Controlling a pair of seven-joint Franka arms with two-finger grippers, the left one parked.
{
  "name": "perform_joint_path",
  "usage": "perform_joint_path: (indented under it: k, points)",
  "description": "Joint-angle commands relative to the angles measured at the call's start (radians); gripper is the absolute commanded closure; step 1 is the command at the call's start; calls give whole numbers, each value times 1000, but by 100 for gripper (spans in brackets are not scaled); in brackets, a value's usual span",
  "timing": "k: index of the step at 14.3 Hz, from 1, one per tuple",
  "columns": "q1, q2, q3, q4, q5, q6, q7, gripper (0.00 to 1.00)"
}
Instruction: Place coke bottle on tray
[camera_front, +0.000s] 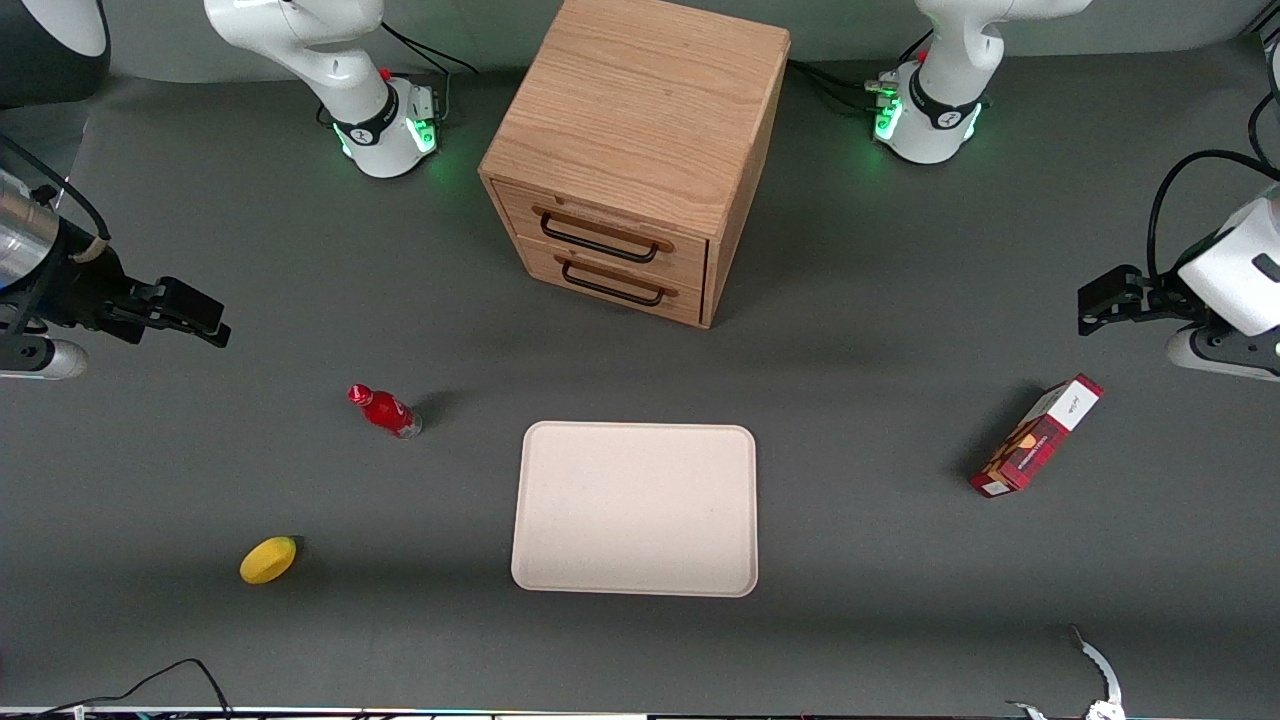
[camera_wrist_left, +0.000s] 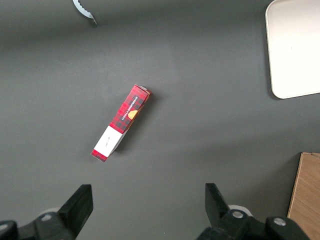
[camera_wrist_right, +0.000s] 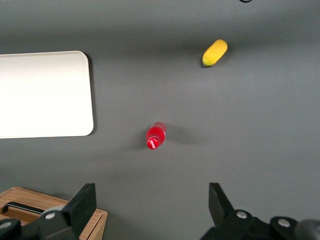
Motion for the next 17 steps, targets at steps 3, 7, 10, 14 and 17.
perform_joint_path:
  k: [3, 7, 10, 14, 17]
  points:
    - [19, -2, -13, 16, 27, -21, 18, 0]
    - [16, -2, -13, 16, 28, -21, 13, 0]
    - [23, 1, -13, 15, 33, -22, 10, 0]
    - [28, 10, -9, -6, 61, 25, 6, 0]
    - [28, -2, 1, -112, 51, 109, 4, 0]
